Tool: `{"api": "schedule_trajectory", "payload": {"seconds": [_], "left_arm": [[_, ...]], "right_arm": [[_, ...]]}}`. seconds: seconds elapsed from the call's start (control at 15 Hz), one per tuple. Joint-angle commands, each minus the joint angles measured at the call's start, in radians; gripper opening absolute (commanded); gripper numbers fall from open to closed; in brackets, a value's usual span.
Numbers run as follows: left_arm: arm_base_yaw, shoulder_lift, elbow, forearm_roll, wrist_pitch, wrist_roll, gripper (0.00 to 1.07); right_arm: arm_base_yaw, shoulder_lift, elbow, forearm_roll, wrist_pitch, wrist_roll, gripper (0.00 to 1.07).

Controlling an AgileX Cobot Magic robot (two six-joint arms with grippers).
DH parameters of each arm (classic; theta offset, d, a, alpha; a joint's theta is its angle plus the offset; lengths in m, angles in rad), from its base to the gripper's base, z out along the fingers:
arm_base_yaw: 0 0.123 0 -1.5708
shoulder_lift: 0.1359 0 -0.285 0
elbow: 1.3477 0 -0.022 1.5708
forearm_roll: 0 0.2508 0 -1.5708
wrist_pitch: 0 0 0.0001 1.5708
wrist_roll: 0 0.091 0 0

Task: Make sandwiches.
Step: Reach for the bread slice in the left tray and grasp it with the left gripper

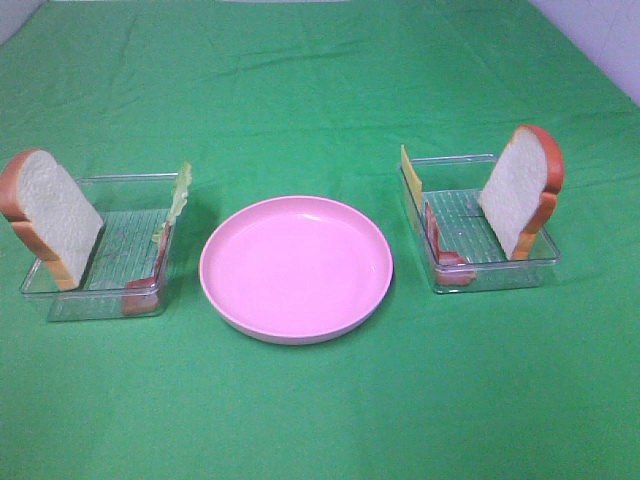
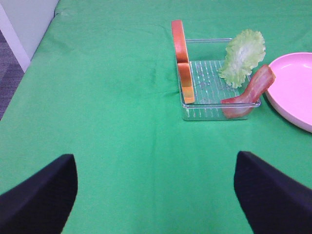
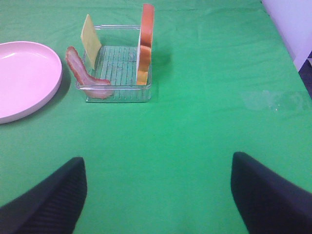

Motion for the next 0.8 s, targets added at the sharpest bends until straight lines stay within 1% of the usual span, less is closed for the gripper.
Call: {"api": "schedule_trajectory", "payload": {"seconds": [0.07, 0.2, 0.27, 0.4, 0.47, 0.53, 0.6, 0.67, 0.73, 0.8], "left_arm": [[0.002, -0.018, 0.003, 0.005, -0.009, -0.005, 0.83], [0.002, -0.018, 0.003, 0.003, -0.01, -0.009, 0.83], [0.002, -0.017, -0.006, -0.014, -0.017, -0.017, 0.83], [0.002, 0.023, -0.036, -0.056, -0.112, -0.017, 0.83], [0.002, 0.068, -0.043, -0.079, -0.163, -0.017, 0.83], [0.002, 0.201, -0.045, -0.13, -0.241, -0.017, 0.83], [0.002, 0.282, -0.05, -0.138, -0.279, -0.017, 0.82], [0.002, 0.331, -0.057, -0.138, -0.287, -0.017, 0.82], [0.002, 0.437, -0.081, -0.132, -0.306, -0.017, 0.81], [0.002, 0.601, -0.142, -0.132, -0.309, -0.011, 0.81]], "right_arm": [[-0.006, -0.016, -0.001, -0.001, -0.008, -0.01, 0.76], [-0.006, -0.016, -0.001, -0.001, -0.008, -0.01, 0.76], [-0.006, -0.016, -0.001, -0.001, -0.008, -0.01, 0.76], [-0.006, -0.016, -0.001, -0.001, -0.008, -0.01, 0.76], [-0.006, -0.016, -0.001, -0.001, -0.008, -0.01, 0.76], [-0.006, -0.016, -0.001, -0.001, -0.008, -0.01, 0.76], [-0.006, -0.016, -0.001, -0.001, -0.008, -0.01, 0.76], [-0.006, -0.016, -0.001, -0.001, -0.008, -0.01, 0.76], [-0.006, -0.016, -0.001, -0.001, -0.008, -0.01, 0.76], [-0.006, -0.016, -0.001, -0.001, -0.008, -0.01, 0.76]]}}
